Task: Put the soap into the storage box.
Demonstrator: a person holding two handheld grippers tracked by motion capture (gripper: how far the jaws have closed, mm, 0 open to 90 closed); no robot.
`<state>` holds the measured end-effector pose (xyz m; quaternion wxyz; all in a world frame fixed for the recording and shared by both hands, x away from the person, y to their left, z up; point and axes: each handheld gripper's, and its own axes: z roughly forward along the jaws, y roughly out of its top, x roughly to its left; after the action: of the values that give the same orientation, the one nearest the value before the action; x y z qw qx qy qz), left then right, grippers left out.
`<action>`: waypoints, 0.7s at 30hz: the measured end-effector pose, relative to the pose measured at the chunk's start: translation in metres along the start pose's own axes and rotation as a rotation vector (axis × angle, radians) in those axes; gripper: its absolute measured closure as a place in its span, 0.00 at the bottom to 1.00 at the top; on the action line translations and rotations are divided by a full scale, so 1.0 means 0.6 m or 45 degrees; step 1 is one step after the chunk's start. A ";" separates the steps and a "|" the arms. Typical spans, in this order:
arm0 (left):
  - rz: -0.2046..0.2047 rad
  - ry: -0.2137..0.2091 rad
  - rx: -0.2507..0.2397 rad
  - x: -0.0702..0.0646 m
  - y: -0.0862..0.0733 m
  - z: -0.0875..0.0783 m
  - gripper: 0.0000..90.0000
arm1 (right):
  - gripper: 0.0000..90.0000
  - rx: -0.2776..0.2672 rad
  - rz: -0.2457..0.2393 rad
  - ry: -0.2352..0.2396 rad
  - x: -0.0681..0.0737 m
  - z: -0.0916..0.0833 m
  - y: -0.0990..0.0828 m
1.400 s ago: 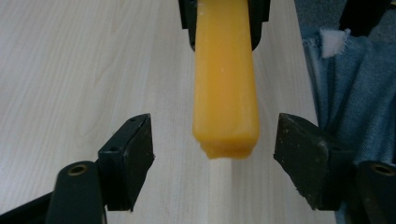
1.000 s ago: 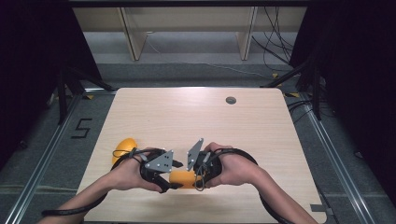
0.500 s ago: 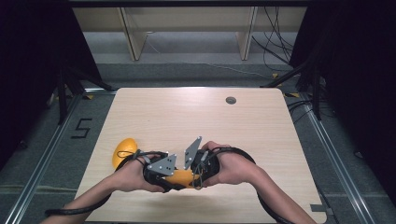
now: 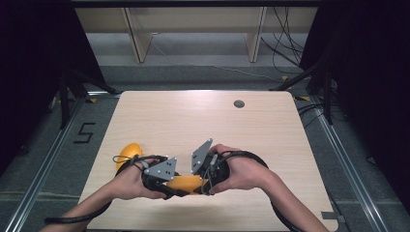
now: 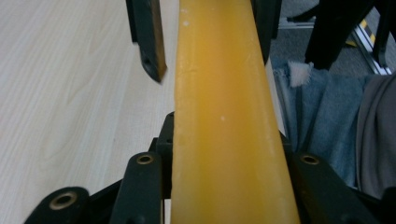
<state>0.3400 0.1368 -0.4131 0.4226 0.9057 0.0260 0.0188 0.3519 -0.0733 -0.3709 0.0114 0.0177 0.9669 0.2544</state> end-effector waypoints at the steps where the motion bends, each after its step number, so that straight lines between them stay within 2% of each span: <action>1: -0.040 0.021 -0.011 0.000 -0.003 -0.005 0.68 | 0.52 -0.039 -0.007 0.015 -0.002 -0.006 -0.002; 2: -0.067 0.053 -0.013 0.002 -0.006 -0.011 0.68 | 0.51 -0.080 0.008 -0.003 -0.003 -0.017 -0.006; 3: -0.067 0.053 -0.013 0.002 -0.006 -0.011 0.68 | 0.51 -0.080 0.008 -0.003 -0.003 -0.017 -0.006; 4: -0.130 0.112 -0.011 0.004 -0.015 -0.025 0.68 | 0.50 -0.193 0.033 -0.079 -0.009 -0.047 -0.020; 5: -0.130 0.112 -0.011 0.004 -0.015 -0.025 0.68 | 0.49 -0.244 0.039 -0.123 -0.010 -0.058 -0.027; 6: -0.186 0.205 -0.003 0.003 -0.025 -0.040 0.68 | 0.49 -0.301 0.094 -0.143 -0.009 -0.073 -0.037; 8: -0.257 0.294 0.006 -0.001 -0.034 -0.057 0.68 | 0.49 -0.370 0.184 -0.230 -0.009 -0.093 -0.062; 9: -0.257 0.294 0.006 -0.001 -0.034 -0.057 0.68 | 0.49 -0.370 0.184 -0.230 -0.009 -0.093 -0.062; 10: -0.356 0.392 0.006 -0.008 -0.043 -0.074 0.68 | 0.51 -0.377 0.258 -0.316 -0.007 -0.100 -0.090; 12: -0.430 0.477 0.029 -0.014 -0.052 -0.091 0.68 | 0.52 -0.381 0.346 -0.368 -0.004 -0.097 -0.121; 13: -0.475 0.528 0.030 -0.017 -0.058 -0.099 0.68 | 0.54 -0.366 0.423 -0.389 0.001 -0.094 -0.135; 14: -0.516 0.539 0.020 -0.019 -0.064 -0.108 0.68 | 0.55 -0.363 0.441 -0.415 0.001 -0.090 -0.148; 16: -0.623 0.595 0.000 -0.024 -0.074 -0.123 0.68 | 0.59 -0.353 0.571 -0.476 0.008 -0.078 -0.171; 17: -0.656 0.621 -0.005 -0.027 -0.078 -0.131 0.68 | 0.60 -0.343 0.606 -0.496 0.009 -0.076 -0.182; 18: -0.656 0.621 -0.005 -0.027 -0.078 -0.131 0.68 | 0.60 -0.343 0.606 -0.496 0.009 -0.076 -0.182; 19: -0.730 0.673 -0.007 -0.029 -0.084 -0.146 0.68 | 0.64 -0.338 0.727 -0.535 0.015 -0.067 -0.198; 20: -0.730 0.673 -0.007 -0.029 -0.084 -0.146 0.68 | 0.64 -0.338 0.727 -0.535 0.015 -0.067 -0.198; 21: -0.770 0.717 0.008 -0.029 -0.092 -0.159 0.68 | 0.65 -0.353 0.790 -0.594 0.019 -0.059 -0.212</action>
<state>0.3155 0.2438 -0.3943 0.3827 0.8180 0.4058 0.1407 0.3360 -0.2008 -0.4029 0.1555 0.3638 0.8438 0.3627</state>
